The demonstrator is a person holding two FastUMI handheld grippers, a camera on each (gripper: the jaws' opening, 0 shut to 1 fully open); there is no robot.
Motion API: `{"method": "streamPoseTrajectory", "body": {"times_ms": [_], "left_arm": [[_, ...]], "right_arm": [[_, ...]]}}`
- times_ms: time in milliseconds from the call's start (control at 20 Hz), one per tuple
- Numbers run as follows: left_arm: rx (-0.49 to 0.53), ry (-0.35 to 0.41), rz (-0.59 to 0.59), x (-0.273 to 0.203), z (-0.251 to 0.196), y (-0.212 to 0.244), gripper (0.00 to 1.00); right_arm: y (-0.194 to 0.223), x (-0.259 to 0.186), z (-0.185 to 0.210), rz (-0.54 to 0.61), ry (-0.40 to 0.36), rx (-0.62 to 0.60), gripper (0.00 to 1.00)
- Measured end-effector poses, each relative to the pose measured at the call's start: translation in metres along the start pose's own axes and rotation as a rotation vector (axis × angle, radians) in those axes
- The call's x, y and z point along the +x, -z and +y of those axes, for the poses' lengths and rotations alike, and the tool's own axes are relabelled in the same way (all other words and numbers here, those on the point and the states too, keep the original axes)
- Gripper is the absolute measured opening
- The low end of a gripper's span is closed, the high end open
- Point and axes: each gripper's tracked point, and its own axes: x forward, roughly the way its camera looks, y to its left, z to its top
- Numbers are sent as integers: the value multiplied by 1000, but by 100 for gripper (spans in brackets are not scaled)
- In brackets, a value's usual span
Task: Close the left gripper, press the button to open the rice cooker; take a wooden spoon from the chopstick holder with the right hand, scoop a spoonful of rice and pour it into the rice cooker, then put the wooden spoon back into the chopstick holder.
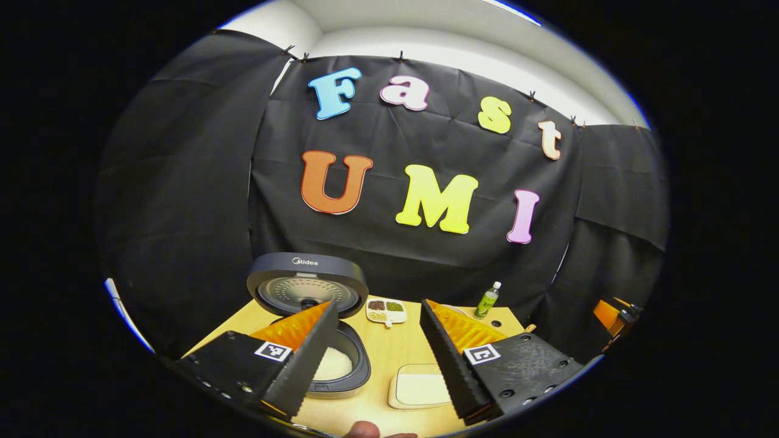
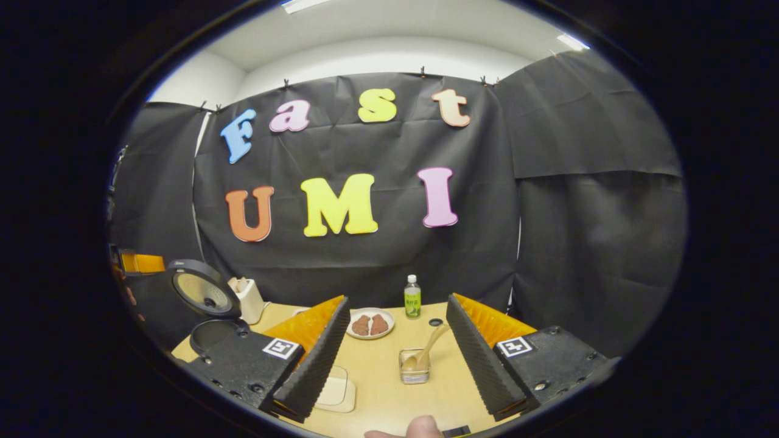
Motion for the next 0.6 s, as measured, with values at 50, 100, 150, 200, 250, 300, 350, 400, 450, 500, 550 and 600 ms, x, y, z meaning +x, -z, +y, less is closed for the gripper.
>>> {"method": "streamPoseTrajectory", "body": {"times_ms": [50,100,150,200,250,300,350,400,450,500,550,600], "left_arm": [[-4,-2,-10,-1,-3,-1,80],[2,-11,-23,-4,-3,-3,95],[18,-13,-30,-5,-5,-2,95],[38,-11,-36,-5,-8,-3,94],[53,-6,-37,-5,-11,-3,84],[59,1,-38,-5,-15,-4,95],[60,11,-41,-6,-19,-5,95],[61,20,-47,-3,-23,-7,95],[71,18,-42,1,-23,-4,95],[80,4,-36,4,-19,-2,95],[83,-13,-34,9,-16,-3,95],[81,-25,-27,12,-15,-3,95]], "right_arm": [[1,2,-3,0,2,-6,100],[5,4,-5,7,0,-9,100],[10,7,-4,26,-8,-12,94],[14,9,-4,38,-15,-9,94],[16,15,-6,44,-20,-4,94],[21,18,-8,56,-21,-5,100],[25,23,-11,63,-17,-6,94],[30,27,-14,68,-18,-5,94],[34,32,-14,81,-31,2,100],[43,39,-13,103,-45,19,94],[50,45,-14,125,-57,33,100],[56,53,-18,141,-64,36,100]]}}
